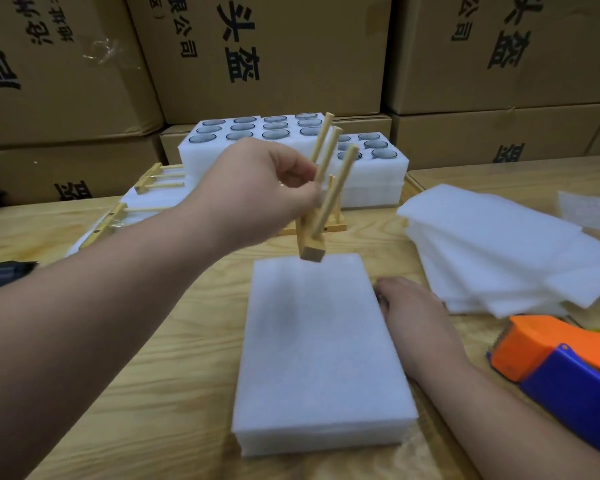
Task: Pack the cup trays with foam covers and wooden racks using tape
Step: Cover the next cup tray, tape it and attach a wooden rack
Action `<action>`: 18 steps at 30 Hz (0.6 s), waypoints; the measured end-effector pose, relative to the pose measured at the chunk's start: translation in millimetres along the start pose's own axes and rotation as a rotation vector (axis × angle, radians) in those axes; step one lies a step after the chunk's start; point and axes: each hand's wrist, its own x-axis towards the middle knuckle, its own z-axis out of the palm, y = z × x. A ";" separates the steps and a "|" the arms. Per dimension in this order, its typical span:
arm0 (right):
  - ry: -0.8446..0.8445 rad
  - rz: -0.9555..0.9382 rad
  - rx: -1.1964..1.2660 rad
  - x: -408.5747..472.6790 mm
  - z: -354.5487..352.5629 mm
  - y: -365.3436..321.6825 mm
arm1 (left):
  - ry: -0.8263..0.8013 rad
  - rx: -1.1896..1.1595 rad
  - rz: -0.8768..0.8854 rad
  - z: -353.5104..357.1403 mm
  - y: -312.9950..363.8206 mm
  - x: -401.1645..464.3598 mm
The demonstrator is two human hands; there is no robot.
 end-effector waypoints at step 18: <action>0.002 0.003 -0.003 -2.0 -4.0 -4.0 | -0.432 0.693 0.131 32.1 -7.1 -44.8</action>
